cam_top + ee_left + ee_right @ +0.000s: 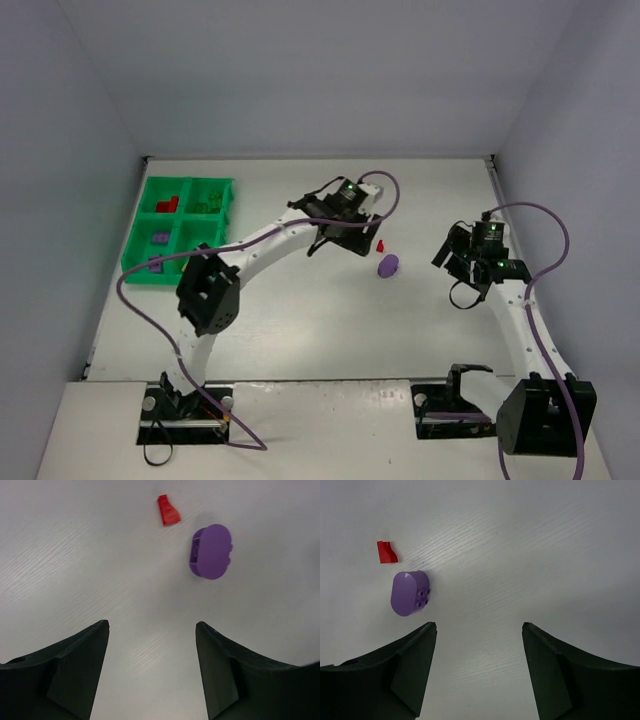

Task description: Sort the legos into containers by color

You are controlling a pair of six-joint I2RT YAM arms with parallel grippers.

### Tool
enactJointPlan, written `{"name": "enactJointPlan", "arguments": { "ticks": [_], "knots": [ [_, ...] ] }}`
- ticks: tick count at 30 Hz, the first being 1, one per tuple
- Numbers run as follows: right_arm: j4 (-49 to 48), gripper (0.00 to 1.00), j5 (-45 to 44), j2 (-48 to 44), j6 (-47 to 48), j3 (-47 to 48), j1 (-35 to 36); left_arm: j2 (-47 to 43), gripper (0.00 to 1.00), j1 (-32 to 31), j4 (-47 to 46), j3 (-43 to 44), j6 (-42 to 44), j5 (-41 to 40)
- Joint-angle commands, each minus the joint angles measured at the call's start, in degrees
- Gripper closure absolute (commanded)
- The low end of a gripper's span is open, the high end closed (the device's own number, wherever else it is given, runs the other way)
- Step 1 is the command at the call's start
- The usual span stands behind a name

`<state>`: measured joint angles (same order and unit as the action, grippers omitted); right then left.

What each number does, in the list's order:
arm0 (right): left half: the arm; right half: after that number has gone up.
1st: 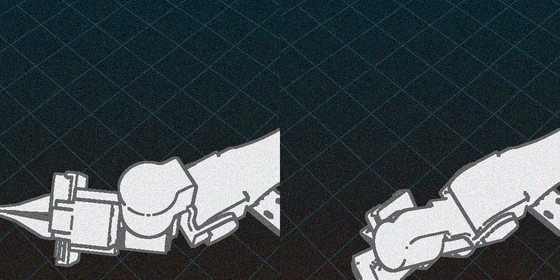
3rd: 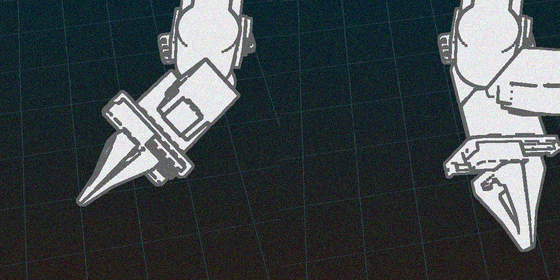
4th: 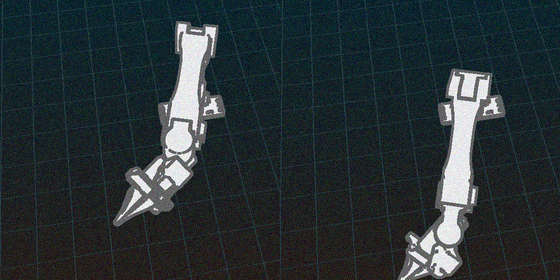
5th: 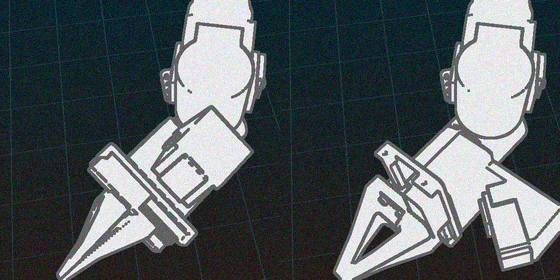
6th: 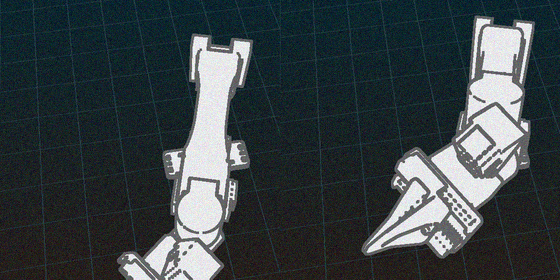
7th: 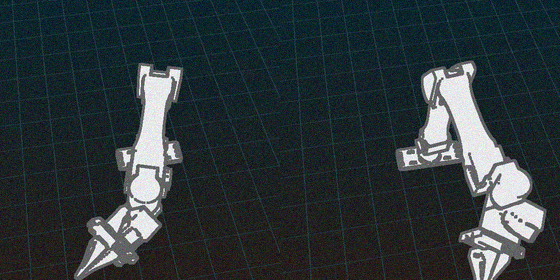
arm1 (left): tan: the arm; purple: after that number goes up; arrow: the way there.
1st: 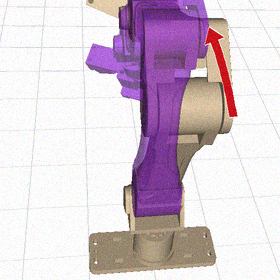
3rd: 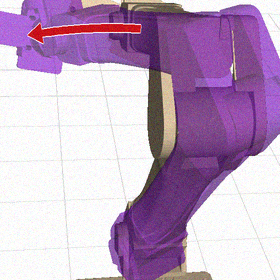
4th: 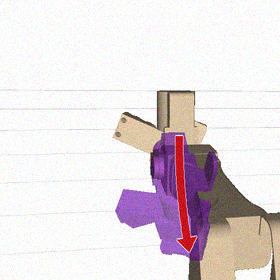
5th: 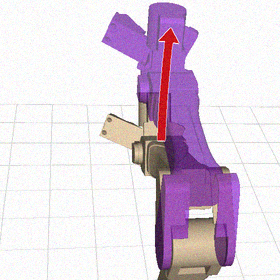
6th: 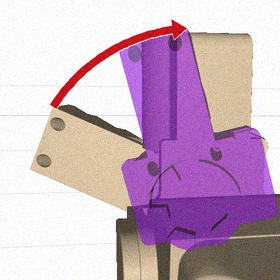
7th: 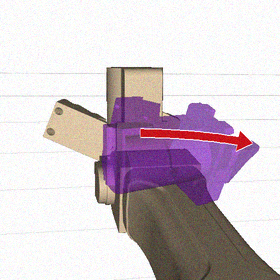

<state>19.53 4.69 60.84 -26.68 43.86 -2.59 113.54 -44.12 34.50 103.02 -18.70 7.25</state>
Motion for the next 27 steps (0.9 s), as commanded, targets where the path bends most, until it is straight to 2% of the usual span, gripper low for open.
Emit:
{"name": "enactJointPlan", "arguments": {
  "ticks": [1,5,11,16,20,21,23,24,25,27],
  "knots": [
    [-1.1,0.34,-1.7,-2.7,-2.1,-0.4,-0.6,4.4,0.36,-3.2,-1.9,8.5,-0.3,-0.1],
    [-0.8,0.33,-1.1,-2.0,-2.1,-0.1,-1.2,11.7,0.36,-5.5,-1.6,18.0,0.9,1.6],
    [-0.9,0.32,-1.5,-2.7,-2.1,-0.2,-1.3,20.6,0.36,-8.3,-0.6,26.0,1.4,1.0],
    [-0.9,0.32,-1.7,-3.4,-2.0,-0.3,-1.3,24.3,0.36,-8.9,-0.3,27.8,0.2,-1.1],
    [-0.9,0.32,-1.6,-3.4,-1.9,-0.3,-1.3,25.7,0.42,-9.1,0.8,27.7,0.3,-3.1],
    [-0.9,0.32,-1.6,-3.6,-1.9,-0.4,-1.3,25.8,0.44,-9.1,0.8,27.5,0.2,-3.3],
    [-0.9,0.33,-1.6,-3.6,-1.8,-0.4,-1.3,25.2,0.58,-9.1,0.1,25.9,0.1,-3.5],
    [-0.9,0.33,-1.6,-3.6,-1.8,-0.4,-1.3,24.6,0.68,-9.1,-0.1,25.2,-0.1,-4.0],
    [-0.9,0.33,-1.6,-3.7,-1.9,-0.4,-1.3,24.0,0.87,-9.1,-0.5,23.6,-0.5,-4.6],
    [-0.9,0.33,-1.5,-3.8,-1.8,-0.4,-1.3,21.0,1.00,-9.1,-1.0,22.0,-0.9,-8.8]
  ]
}}
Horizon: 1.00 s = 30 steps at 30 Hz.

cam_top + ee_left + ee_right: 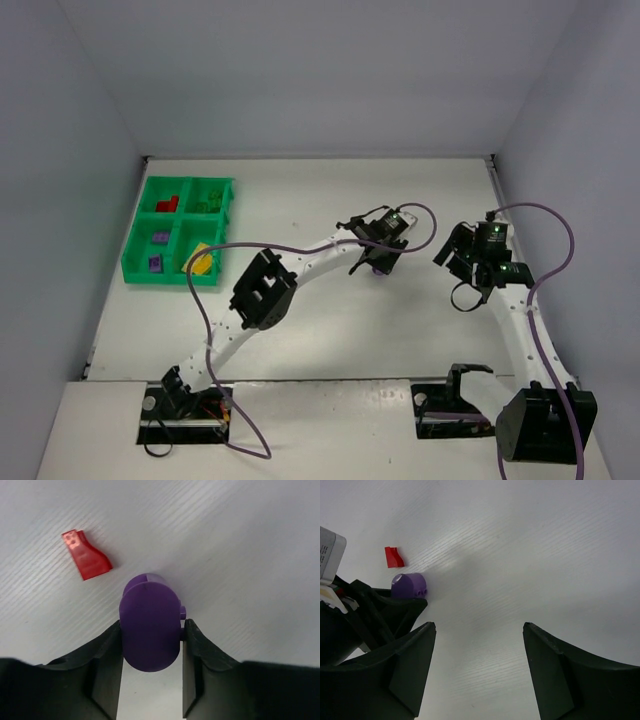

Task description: Sort the legos into containers by color

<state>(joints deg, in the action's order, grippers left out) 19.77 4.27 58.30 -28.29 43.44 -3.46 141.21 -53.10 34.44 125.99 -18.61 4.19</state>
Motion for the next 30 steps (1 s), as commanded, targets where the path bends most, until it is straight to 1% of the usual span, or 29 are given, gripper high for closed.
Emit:
{"name": "enactJointPlan", "arguments": {
  "ticks": [1,2,3,4,5,6,7,8,9,10,11,12,13,14,15,16,17,18,19,20,22,24,28,30],
  "knots": [
    [-1.2,0.33,-0.9,-1.3,-0.1,0.1,-0.4,-8.0,1.00,-0.1,-0.6,-2.0,-2.0,-7.5],
    [-1.2,0.33,-0.8,-1.4,0.0,0.0,-0.4,-11.6,1.00,-0.1,-1.0,-5.0,-2.5,-9.3],
    [-1.4,0.33,-0.8,-1.5,0.2,-0.2,-0.4,-13.8,1.00,0.2,-1.2,-6.9,-2.9,-12.1],
    [-1.6,0.33,-0.4,-1.4,0.3,-0.2,-0.4,-16.0,1.00,1.0,-1.1,-8.6,-4.0,-13.1],
    [-1.6,0.33,-0.3,-1.5,0.3,-0.2,-0.4,-20.9,1.00,1.6,-1.1,-12.7,-4.2,-13.7],
    [-1.7,0.33,0.0,-1.7,0.5,-0.2,-0.4,-26.3,1.00,3.3,-1.0,-17.7,-5.1,-15.9],
    [-1.7,0.33,0.3,-1.8,0.5,-0.2,-0.4,-29.3,1.00,4.6,-1.0,-17.7,-5.1,-16.0],
    [-1.8,0.34,0.6,-1.9,0.6,-0.2,-0.4,-32.0,1.00,5.9,-1.1,-23.4,-5.3,-16.7],
    [-1.8,0.34,0.7,-2.1,0.6,-0.3,-0.4,-34.9,1.00,7.5,-1.1,-26.2,-5.5,-18.3],
    [-1.8,0.34,1.1,-2.1,0.7,-0.3,-0.4,-40.4,1.00,9.5,-0.6,-28.8,-5.6,-18.8],
    [-2.0,0.34,1.3,-2.1,0.9,-0.3,-0.4,-43.2,1.00,13.9,-0.8,-34.5,-5.5,-19.0],
    [-2.0,0.34,1.5,-2.1,1.0,-0.4,-0.4,-48.5,1.00,16.7,-0.9,-37.3,-5.5,-19.1],
    [-2.2,0.34,2.0,-2.2,1.0,-0.4,-0.3,-51.1,1.00,19.6,-1.2,-39.8,-5.4,-18.7],
    [-2.4,0.34,2.1,-2.1,1.1,-0.5,-0.3,-53.2,1.00,26.1,-1.7,-42.6,-5.3,-17.7],
    [-2.9,0.34,2.2,-2.1,1.1,-0.7,-0.3,-55.2,1.00,29.8,-2.8,-47.3,-5.0,-16.8],
    [-3.1,0.34,2.4,-1.7,1.1,-1.0,-0.3,-58.0,1.00,33.1,-3.1,-49.3,-4.9,-16.1],
    [-3.3,0.34,2.8,-1.4,1.2,-1.3,-0.3,-58.8,1.00,39.5,-3.3,-51.0,-4.5,-16.0],
    [-3.7,0.34,2.9,-1.4,1.2,-1.3,-0.3,-60.0,1.00,42.8,-3.6,-53.8,-3.8,-15.6],
    [-3.9,0.34,3.1,-1.3,1.2,-1.6,-0.3,-60.2,1.00,46.0,-3.9,-54.8,-3.4,-14.4],
    [-4.0,0.34,3.4,-1.3,1.1,-1.8,-0.3,-60.0,1.00,51.6,-4.1,-55.6,-3.0,-13.9],
    [-4.6,0.35,3.8,-1.6,1.2,-2.0,-0.2,-58.3,1.00,57.6,-2.8,-55.3,-2.9,-10.8],
    [-4.9,0.35,4.1,-1.8,1.2,-2.4,-0.2,-57.1,1.00,61.9,-2.6,-54.5,-2.5,-11.2],
    [-5.0,0.35,4.5,-1.7,1.3,-2.4,-0.1,-53.9,1.00,66.5,-2.8,-51.7,-2.8,-11.7],
    [-5.0,0.35,4.7,-1.9,1.4,-2.4,-0.1,-51.1,0.95,67.5,-2.3,-50.7,-2.5,-12.3]
  ]
}}
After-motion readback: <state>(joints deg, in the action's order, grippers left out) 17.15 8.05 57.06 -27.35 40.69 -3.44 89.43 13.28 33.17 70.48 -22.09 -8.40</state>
